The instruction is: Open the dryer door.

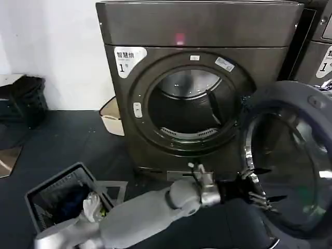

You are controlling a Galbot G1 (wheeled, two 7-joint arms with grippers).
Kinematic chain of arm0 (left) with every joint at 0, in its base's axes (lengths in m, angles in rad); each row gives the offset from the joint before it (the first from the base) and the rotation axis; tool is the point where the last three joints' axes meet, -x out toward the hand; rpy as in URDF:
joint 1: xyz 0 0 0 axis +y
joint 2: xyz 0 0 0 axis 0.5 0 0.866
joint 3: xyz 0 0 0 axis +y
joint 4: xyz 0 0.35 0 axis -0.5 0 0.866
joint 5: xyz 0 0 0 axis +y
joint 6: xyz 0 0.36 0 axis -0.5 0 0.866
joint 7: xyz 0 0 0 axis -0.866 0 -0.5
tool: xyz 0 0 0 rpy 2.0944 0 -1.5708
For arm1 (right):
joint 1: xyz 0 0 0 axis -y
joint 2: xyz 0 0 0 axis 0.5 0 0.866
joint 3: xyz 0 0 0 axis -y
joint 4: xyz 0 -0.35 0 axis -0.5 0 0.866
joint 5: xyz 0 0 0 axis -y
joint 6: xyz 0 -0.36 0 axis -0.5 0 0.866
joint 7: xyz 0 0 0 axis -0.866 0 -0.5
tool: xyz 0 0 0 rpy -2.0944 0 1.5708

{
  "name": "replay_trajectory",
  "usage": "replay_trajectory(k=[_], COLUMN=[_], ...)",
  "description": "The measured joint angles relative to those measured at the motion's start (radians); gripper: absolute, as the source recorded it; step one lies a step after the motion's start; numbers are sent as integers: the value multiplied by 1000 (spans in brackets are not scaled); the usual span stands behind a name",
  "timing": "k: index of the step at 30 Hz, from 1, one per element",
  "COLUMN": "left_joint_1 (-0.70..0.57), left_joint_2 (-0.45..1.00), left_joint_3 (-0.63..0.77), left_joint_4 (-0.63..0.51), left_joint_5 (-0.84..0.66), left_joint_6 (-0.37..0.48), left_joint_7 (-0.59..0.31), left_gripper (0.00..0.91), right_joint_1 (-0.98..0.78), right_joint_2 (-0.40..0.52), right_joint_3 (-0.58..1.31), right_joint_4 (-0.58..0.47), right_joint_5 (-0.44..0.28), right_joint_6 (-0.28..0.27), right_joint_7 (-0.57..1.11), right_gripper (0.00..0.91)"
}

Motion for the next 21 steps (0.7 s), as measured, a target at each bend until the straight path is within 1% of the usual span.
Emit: replay_trajectory(k=[13,17,21], left_joint_1=[-63,-71,-76], left_joint_2=[-183,-232,-230], left_joint_3=[21,21,17], left_joint_4=[181,239,295], left_joint_5=[44,99,138], left_joint_6=[-11,-3,-6], left_joint_7=[-32,-70,-103], left_gripper=[907,907,907], right_joint_1=[-25,-32,-33], right_joint_2=[-23,-24,-31], right_joint_3=[81,102,115], right_joint_4=[-41,-46,-60], right_joint_5=[-36,-41,-41], right_joint_6=[-8,-10,-9], right_joint_7=[6,7,9], right_gripper=[907,907,907])
